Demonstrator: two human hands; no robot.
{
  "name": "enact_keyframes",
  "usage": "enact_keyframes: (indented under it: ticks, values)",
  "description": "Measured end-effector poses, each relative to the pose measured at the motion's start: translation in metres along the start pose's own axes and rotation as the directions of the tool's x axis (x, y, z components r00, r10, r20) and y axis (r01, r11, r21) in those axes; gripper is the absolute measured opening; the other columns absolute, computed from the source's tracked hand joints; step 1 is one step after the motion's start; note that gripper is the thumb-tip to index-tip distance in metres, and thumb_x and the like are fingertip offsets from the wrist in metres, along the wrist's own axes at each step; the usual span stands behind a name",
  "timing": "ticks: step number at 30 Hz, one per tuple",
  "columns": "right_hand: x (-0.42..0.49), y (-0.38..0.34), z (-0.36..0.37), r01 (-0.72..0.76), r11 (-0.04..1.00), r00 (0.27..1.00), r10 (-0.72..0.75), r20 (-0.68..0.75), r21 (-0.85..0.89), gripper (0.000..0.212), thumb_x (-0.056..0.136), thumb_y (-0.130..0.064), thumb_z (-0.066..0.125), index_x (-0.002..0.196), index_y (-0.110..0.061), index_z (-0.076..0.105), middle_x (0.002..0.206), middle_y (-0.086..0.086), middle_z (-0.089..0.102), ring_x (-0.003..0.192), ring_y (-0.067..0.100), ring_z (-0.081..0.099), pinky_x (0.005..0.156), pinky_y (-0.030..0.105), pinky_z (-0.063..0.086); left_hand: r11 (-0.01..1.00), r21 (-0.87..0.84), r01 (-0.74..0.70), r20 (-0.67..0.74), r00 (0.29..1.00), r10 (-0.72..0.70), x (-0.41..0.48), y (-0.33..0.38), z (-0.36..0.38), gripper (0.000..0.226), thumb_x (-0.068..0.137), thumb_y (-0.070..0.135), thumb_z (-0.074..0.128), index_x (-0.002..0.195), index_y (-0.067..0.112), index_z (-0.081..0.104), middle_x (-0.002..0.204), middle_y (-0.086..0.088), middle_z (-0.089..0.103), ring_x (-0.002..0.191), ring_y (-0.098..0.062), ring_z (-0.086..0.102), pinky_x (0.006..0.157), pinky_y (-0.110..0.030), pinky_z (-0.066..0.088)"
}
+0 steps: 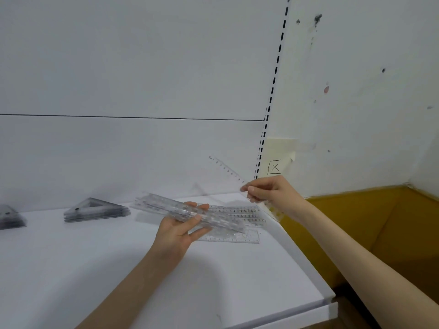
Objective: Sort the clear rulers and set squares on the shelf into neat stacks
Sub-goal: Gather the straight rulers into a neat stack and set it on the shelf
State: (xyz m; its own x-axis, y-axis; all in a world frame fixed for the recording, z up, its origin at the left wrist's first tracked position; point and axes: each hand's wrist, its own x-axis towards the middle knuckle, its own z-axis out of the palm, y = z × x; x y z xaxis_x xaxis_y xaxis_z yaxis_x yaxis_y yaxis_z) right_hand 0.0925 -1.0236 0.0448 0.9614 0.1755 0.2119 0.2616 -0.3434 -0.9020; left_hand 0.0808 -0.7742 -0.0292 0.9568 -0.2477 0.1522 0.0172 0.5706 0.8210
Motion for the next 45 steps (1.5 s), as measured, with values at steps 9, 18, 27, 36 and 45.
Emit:
enact_keyframes:
  ticks: [9,18,27,36,45]
  values:
    - [-0.002,-0.025,0.036,0.012,0.994,0.996,-0.021,0.083,0.109,0.018,0.084,-0.001,0.070,0.101,-0.007,0.073,0.073,0.004,0.070,0.064,0.012,0.062,0.060,0.022,0.052,0.997,0.075,0.015,0.141,0.990,-0.026,-0.007,0.001,0.008,0.041,0.057,0.023,0.090,0.093,0.016,0.072,0.111,-0.017,0.068,0.104,-0.030,0.066,0.078,-0.039,0.056]
    - [0.004,-0.028,0.086,0.052,0.997,0.994,-0.046,0.098,-0.059,0.017,0.083,-0.012,0.074,0.100,-0.012,0.076,0.074,-0.011,0.066,0.061,-0.005,0.054,0.061,0.006,0.041,0.998,0.067,-0.020,0.144,0.989,0.010,-0.006,0.003,0.008,0.038,0.087,0.001,0.058,0.123,-0.007,0.052,0.122,-0.028,0.060,0.114,-0.039,0.060,0.084,-0.043,0.054]
    - [0.013,-0.018,0.084,0.117,0.980,0.984,-0.093,0.155,-0.158,0.012,0.087,-0.023,0.070,0.097,-0.025,0.077,0.096,-0.006,0.072,0.082,-0.001,0.061,0.070,0.013,0.044,0.995,0.103,-0.012,0.086,0.996,0.003,-0.004,0.001,0.006,0.035,0.084,0.007,0.063,0.116,-0.006,0.057,0.118,-0.025,0.063,0.113,-0.038,0.061,0.082,-0.044,0.055]
    - [0.005,0.026,0.026,0.004,0.734,0.977,0.143,0.161,-0.679,0.031,0.080,-0.035,0.076,0.108,-0.021,0.073,0.102,-0.009,0.066,0.089,0.001,0.057,0.080,0.019,0.043,0.993,0.064,-0.095,-0.271,0.956,0.109,0.007,0.007,-0.007,0.010,0.090,0.002,0.056,0.098,-0.002,0.062,0.112,-0.010,0.069,0.102,-0.025,0.066,0.072,-0.030,0.058]
    - [0.003,0.040,0.037,0.218,0.549,0.955,0.049,0.292,-0.807,0.028,0.082,-0.039,0.071,0.102,-0.021,0.074,0.109,-0.007,0.066,0.096,0.010,0.057,0.077,0.029,0.045,0.989,0.055,-0.135,-0.297,0.944,0.145,0.006,0.010,-0.005,0.008,0.091,0.001,0.055,0.088,0.001,0.062,0.113,-0.012,0.068,0.112,-0.023,0.063,0.077,-0.034,0.059]
